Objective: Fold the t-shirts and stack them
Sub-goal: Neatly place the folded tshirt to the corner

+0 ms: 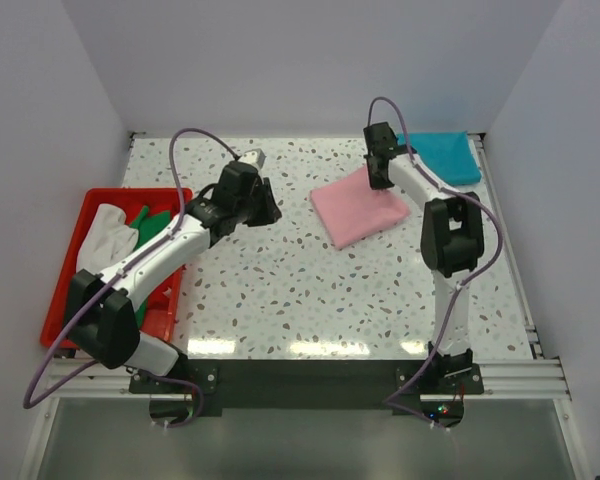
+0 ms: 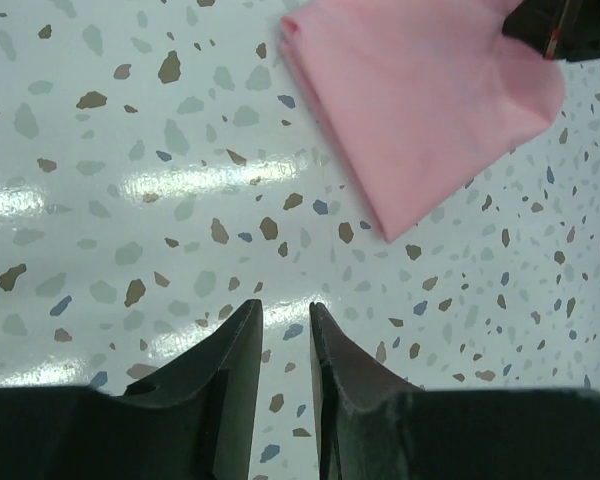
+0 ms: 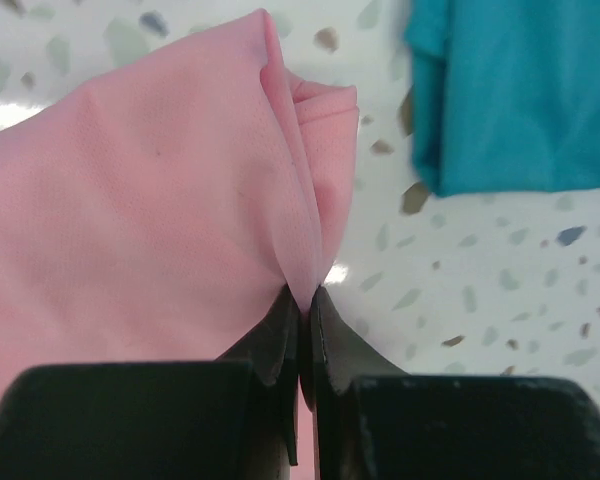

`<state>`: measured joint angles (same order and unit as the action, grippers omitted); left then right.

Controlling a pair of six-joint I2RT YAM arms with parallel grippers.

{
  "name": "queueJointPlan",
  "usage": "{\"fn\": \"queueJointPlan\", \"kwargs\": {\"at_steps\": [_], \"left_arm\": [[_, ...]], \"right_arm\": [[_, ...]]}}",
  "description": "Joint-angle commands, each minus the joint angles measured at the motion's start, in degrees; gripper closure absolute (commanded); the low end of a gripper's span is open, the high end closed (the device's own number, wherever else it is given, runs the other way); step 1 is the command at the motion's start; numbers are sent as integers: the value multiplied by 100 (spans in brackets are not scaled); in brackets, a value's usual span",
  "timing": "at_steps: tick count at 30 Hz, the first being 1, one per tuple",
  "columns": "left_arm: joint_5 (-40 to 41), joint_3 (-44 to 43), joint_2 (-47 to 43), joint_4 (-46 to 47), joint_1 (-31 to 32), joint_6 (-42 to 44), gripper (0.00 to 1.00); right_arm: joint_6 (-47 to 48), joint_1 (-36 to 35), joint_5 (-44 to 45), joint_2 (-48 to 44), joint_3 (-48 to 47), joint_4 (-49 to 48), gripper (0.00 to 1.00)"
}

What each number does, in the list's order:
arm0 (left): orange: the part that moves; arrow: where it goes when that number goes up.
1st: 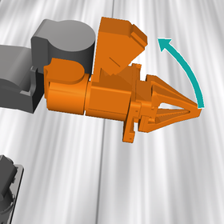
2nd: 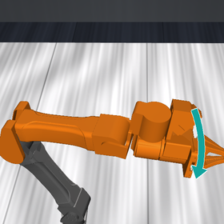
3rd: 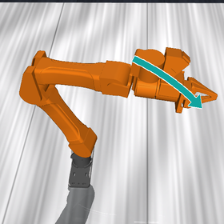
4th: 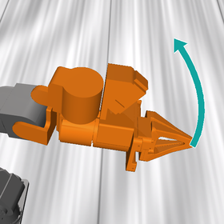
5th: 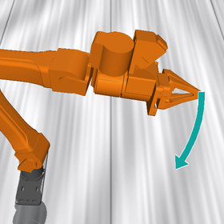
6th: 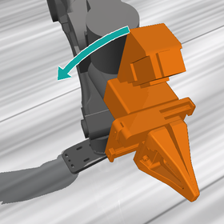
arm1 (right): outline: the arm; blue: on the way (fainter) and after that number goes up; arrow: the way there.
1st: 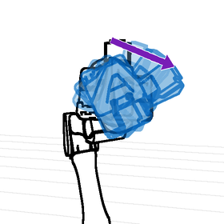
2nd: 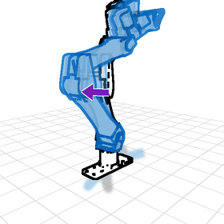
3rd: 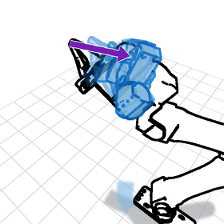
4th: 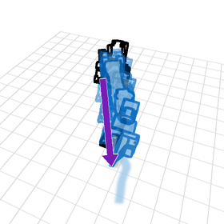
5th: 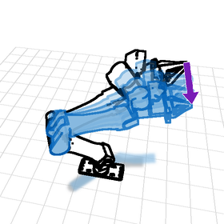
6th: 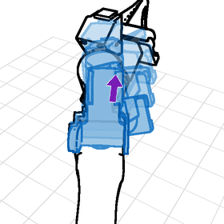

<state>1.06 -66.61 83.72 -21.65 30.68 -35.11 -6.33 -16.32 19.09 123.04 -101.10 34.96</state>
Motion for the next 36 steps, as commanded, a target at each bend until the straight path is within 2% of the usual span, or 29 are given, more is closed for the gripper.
{"fn": "queueJointPlan", "kwargs": {"at_steps": [1, 5, 11, 26, 36], "left_arm": [[-264, -10, -76, -67, -158, 294, 70], [-291, -176, 38, -172, -264, 426, 70], [-352, -291, 214, -199, -396, 514, 70], [-528, -353, 566, -129, -510, 602, 71], [-616, -318, 610, -76, -545, 602, 71]], "right_arm": [[895, 207, 735, 577, -1085, 186, 100], [1423, 278, 1245, 1255, -2481, 231, 100], [1924, 392, 1659, 1951, -3547, 38, 100], [2680, 489, 2186, 1785, -4137, -666, 100], [2882, 568, 2309, 1512, -4128, -885, 100]]}}
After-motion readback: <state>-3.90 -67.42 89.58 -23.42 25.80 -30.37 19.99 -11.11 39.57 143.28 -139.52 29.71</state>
